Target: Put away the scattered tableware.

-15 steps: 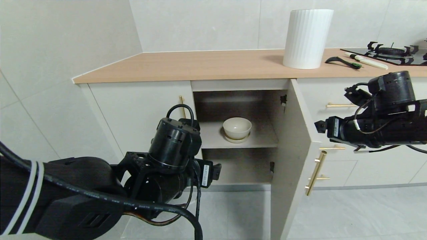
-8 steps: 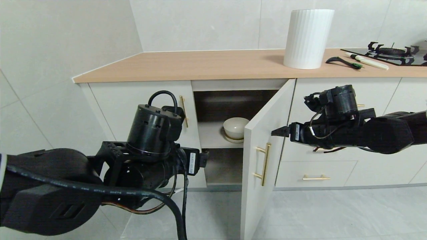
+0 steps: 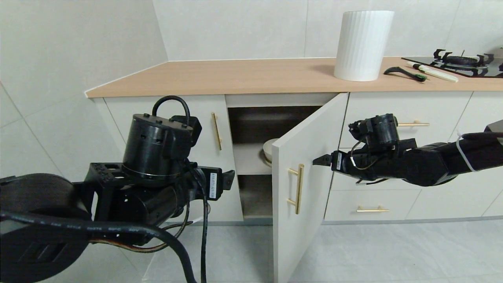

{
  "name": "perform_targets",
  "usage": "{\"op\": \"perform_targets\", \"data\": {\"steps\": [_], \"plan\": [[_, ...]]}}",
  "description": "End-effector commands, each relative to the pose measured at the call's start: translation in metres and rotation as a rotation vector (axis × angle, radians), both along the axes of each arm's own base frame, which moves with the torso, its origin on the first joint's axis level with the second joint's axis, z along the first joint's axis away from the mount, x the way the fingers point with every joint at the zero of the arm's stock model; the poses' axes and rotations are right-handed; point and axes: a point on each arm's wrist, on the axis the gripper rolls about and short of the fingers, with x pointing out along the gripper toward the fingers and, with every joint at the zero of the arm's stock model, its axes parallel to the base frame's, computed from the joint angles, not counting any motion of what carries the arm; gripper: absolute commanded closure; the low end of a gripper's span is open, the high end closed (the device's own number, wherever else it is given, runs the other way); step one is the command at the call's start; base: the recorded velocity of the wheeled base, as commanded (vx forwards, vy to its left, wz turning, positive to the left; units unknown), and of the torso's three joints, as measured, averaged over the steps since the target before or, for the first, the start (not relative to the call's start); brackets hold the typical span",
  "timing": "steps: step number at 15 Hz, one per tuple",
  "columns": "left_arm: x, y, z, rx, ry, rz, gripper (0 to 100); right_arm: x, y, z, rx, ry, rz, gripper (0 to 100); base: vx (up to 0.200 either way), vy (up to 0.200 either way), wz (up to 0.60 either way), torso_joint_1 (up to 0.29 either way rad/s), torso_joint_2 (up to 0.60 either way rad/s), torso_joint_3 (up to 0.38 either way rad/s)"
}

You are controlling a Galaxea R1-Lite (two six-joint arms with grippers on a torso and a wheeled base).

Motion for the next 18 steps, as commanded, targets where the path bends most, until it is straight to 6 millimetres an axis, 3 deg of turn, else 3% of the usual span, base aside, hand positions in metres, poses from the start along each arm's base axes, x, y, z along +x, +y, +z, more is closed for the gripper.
{"op": "perform_targets", "data": {"steps": [1,4,8,11,15,18], "plan": [[0.0,0.007,0.007,-0.014,-0.021,0.023,0,0.005,0.002,-0.007,-0.002,0.013,0.0,0,0.2,0.0,0.0,0.002,0.0,-0.002],[0.001,0.017,0.014,-0.012,-0.044,0.046,0,0.009,0.004,-0.011,0.002,0.003,-0.004,0,0.2,0.0,0.0,-0.001,0.0,0.002],[-0.005,0.039,0.046,-0.046,-0.152,0.124,0,0.026,0.01,-0.02,0.127,-0.089,-0.099,0,0.0,0.0,0.0,0.0,0.0,0.0],[-0.008,0.041,0.048,-0.037,-0.157,0.123,0,0.031,0.011,-0.018,0.162,-0.14,-0.145,0,0.0,0.0,0.0,0.0,0.0,0.0],[-0.007,0.04,0.047,-0.034,-0.153,0.122,0,0.052,0.015,-0.021,0.18,-0.234,-0.286,0,0.0,0.0,0.0,0.0,0.0,0.0],[-0.006,0.04,0.045,-0.03,-0.147,0.121,0,0.055,0.015,-0.02,0.187,-0.238,-0.298,0,0.0,0.0,0.0,0.0,0.0,0.0]]}}
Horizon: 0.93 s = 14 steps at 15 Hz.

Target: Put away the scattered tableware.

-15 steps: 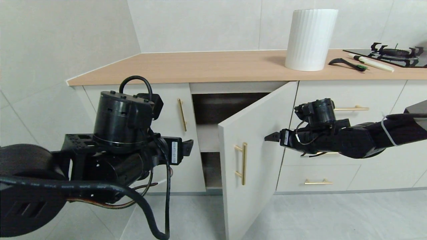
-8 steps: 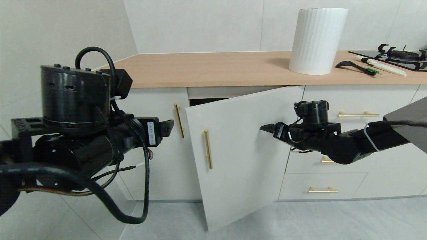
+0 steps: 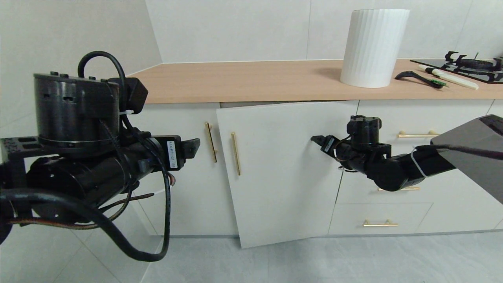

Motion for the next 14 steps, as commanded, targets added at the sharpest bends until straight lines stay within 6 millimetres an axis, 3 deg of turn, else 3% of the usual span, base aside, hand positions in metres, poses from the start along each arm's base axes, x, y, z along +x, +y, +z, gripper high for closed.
{"op": "perform_targets", "data": {"steps": [1,7,14], "plan": [[0.002,-0.001,-0.002,0.005,0.007,0.001,0,0.003,0.0,-0.003,-0.002,0.003,-0.003,0,0.0,0.0,0.0,0.0,0.0,0.0],[0.004,-0.003,-0.006,0.013,0.02,-0.001,0,0.02,-0.003,-0.011,-0.016,-0.019,-0.102,0,0.0,0.0,0.0,0.0,0.0,0.0],[0.004,-0.003,-0.006,0.012,0.019,-0.001,0,0.021,-0.004,-0.008,-0.015,-0.026,-0.112,0,0.0,0.0,0.0,0.0,0.0,0.0]]}}
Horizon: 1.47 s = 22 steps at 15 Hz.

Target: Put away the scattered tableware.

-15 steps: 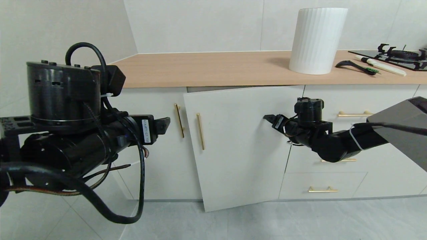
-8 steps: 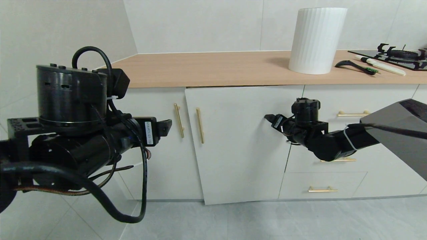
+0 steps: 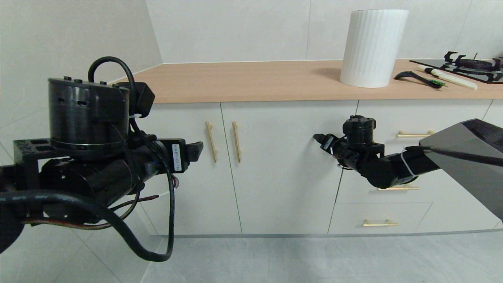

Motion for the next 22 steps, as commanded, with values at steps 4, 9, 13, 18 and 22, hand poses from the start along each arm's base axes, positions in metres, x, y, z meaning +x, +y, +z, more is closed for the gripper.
{"op": "perform_targets", "data": {"steps": [4,9,13,18,22], "plan": [[0.0,0.0,0.001,-0.001,-0.002,0.001,0,-0.014,-0.002,0.018,0.002,-0.017,0.005,0,0.0,0.0,0.0,0.0,0.0,0.0],[-0.009,0.003,0.007,-0.013,-0.025,-0.008,0,-0.086,-0.021,0.084,-0.094,-0.118,-0.038,0,0.0,0.0,0.0,0.0,0.0,0.0],[-0.104,0.066,-0.004,-0.019,-0.069,-0.003,0,-0.228,-0.08,0.114,-0.276,-0.251,-0.041,0,0.0,0.0,0.0,0.0,0.0,0.0],[-0.216,0.14,-0.047,-0.014,-0.123,0.11,0,-0.35,-0.137,0.082,-0.45,-0.305,-0.158,0,0.0,0.0,0.0,0.0,0.0,0.0],[-0.263,0.152,-0.075,-0.044,-0.201,0.202,0,-0.434,-0.157,0.049,-0.486,-0.325,-0.229,0,0.0,0.0,0.0,0.0,0.0,0.0]]}}
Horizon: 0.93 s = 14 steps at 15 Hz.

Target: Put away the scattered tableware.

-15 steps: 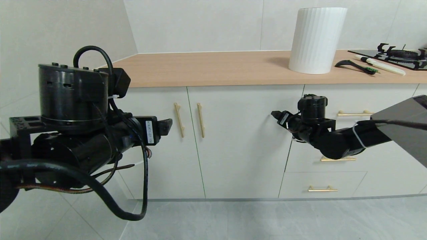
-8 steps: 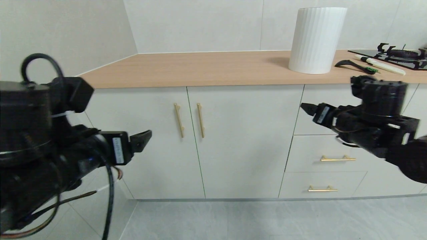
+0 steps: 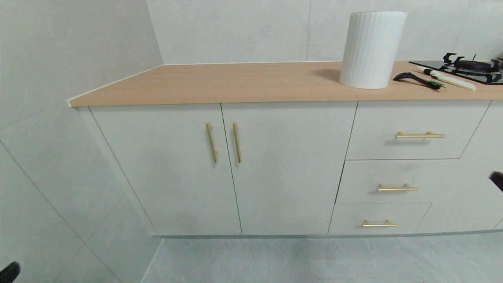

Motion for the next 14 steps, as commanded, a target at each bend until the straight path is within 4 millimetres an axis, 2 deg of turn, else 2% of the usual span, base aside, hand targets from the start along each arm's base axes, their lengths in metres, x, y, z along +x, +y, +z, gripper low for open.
{"op": "perform_targets", "data": {"steps": [1,4,7,10,11,14], "plan": [[-0.047,0.009,-0.036,-0.039,-0.109,0.1,0,-0.083,-0.019,-0.041,-0.038,-0.074,-0.128,0,0.0,0.0,0.0,0.0,0.0,0.0],[-0.052,0.005,-0.052,-0.043,-0.119,0.162,0,-0.102,-0.016,-0.068,-0.05,-0.136,-0.169,0,0.0,0.0,0.0,0.0,0.0,0.0],[-0.055,0.0,-0.059,-0.071,-0.132,0.256,0,-0.097,-0.016,-0.098,-0.048,-0.102,-0.213,0,0.0,0.0,0.0,0.0,0.0,0.0],[-0.054,-0.002,-0.083,-0.018,-0.105,0.291,0,-0.097,-0.016,-0.099,-0.043,-0.085,-0.223,0,0.0,0.0,0.0,0.0,0.0,0.0],[-0.05,-0.002,-0.092,-0.005,-0.07,0.288,0,-0.096,-0.016,-0.105,-0.045,-0.025,-0.22,0,0.0,0.0,0.0,0.0,0.0,0.0],[-0.043,-0.005,-0.099,0.067,-0.071,0.112,0,-0.096,-0.014,-0.115,-0.067,0.068,-0.128,0,0.0,0.0,0.0,0.0,0.0,0.0]]}}
